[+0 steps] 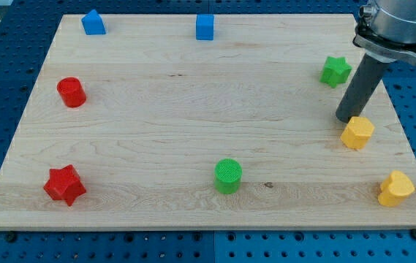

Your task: Slightly move the yellow hexagon towards the right

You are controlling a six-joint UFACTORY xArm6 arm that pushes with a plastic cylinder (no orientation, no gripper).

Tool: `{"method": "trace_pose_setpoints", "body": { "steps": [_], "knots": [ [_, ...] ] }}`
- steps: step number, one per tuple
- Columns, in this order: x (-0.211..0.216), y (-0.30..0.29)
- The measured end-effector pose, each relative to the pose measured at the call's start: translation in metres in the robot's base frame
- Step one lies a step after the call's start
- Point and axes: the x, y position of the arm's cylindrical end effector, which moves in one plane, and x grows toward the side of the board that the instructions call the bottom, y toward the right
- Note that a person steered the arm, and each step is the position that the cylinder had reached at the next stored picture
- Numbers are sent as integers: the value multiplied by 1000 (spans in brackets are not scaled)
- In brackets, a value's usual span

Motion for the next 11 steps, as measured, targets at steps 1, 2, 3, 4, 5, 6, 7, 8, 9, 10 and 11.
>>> {"method": "trace_pose_setpoints", "body": {
  "steps": [1,2,3,4,5,6,7,8,9,10,11],
  "knots": [
    [21,0],
    [40,6],
    [40,-6],
    [48,-39],
    [63,-30],
    [63,-18],
    [63,-4],
    [63,-3],
    [46,-11],
    [37,-6],
    [40,11]
  ]
}}
